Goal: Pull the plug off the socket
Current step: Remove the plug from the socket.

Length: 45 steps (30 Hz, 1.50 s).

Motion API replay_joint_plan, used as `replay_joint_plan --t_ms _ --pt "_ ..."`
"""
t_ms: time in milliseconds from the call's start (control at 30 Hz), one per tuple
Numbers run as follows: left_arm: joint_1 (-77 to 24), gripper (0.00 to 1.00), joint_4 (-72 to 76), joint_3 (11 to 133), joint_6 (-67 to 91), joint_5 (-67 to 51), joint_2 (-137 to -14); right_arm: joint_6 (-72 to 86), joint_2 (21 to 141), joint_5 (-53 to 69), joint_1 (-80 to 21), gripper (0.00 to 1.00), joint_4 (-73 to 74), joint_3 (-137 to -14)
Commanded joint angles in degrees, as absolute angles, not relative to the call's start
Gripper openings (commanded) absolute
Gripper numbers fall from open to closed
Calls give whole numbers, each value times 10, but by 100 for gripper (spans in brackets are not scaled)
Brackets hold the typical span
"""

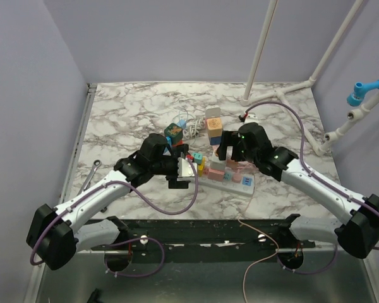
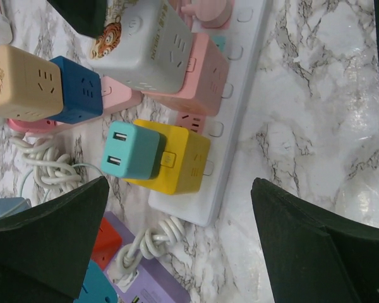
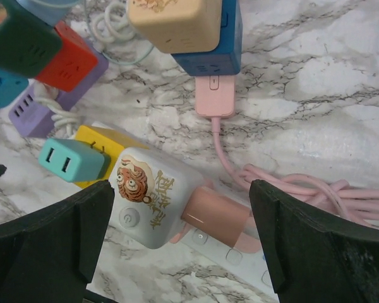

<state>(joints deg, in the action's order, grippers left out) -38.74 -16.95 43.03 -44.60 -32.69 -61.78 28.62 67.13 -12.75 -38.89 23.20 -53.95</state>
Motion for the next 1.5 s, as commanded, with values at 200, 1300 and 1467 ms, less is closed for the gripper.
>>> replay_joint_plan --t_ms 200,1300,1467 --pt "-390 98 -132 446 -436 -354 -665 206 699 -143 -447 99 222 -572" --pt "-294 99 -78 307 -301 -332 -471 19 931 -20 -500 66 180 -693" --pt "-294 98 -60 326 -301 -338 -524 16 932 -15 -506 44 177 -690"
